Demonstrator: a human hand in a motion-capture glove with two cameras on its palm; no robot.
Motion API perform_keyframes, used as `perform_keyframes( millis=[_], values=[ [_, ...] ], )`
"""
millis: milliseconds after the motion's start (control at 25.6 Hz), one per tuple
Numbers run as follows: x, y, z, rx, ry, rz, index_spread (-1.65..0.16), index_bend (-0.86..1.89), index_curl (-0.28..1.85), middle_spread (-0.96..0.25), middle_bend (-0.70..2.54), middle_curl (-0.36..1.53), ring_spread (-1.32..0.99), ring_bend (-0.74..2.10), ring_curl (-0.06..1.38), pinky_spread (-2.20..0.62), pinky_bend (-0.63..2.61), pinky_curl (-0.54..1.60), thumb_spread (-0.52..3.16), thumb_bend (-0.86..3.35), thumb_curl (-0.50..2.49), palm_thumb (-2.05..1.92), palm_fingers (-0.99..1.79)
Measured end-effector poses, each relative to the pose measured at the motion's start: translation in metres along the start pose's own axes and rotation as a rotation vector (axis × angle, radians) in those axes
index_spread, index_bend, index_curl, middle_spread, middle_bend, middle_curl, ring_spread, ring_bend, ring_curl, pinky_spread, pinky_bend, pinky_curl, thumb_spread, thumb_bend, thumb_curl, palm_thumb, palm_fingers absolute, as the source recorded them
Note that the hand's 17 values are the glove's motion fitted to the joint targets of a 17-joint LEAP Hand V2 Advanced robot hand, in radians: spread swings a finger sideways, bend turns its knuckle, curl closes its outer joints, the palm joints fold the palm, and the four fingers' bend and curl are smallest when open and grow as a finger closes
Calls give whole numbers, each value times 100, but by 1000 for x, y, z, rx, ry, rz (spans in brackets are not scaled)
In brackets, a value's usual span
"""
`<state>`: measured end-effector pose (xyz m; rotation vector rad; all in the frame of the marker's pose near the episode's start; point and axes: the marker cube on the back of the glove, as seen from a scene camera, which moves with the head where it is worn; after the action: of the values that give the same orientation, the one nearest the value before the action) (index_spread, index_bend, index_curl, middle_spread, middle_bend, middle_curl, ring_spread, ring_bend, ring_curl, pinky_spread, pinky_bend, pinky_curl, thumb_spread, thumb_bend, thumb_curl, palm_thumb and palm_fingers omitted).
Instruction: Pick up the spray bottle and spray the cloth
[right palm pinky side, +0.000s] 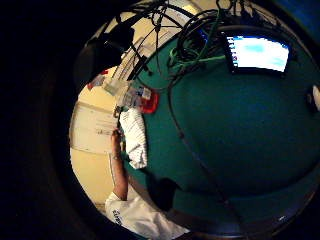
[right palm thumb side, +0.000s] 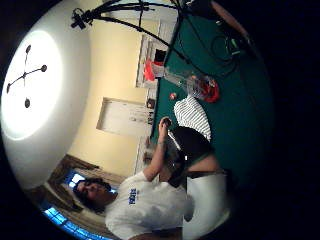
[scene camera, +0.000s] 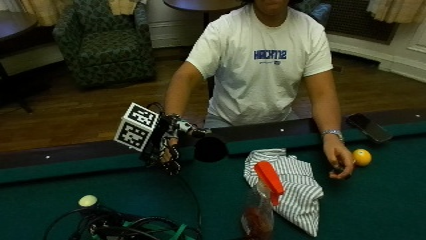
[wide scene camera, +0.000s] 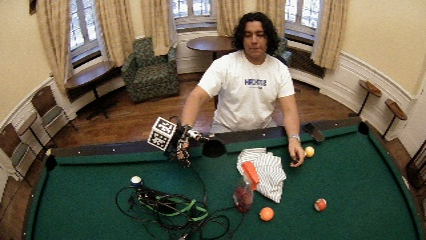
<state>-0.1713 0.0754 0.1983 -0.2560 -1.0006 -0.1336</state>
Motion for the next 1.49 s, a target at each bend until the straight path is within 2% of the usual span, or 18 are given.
perform_keyframes(
  millis=[899,1485],
  values=[
    [-4,-39,45,-43,-71,11,-42,10,22,-17,23,38,-15,54,36,15,43,36,99,-2,37,70,51],
    [-22,-69,85,-23,-142,19,-42,11,20,-21,16,35,-19,62,37,9,51,38,98,-1,38,80,66]
  ],
)
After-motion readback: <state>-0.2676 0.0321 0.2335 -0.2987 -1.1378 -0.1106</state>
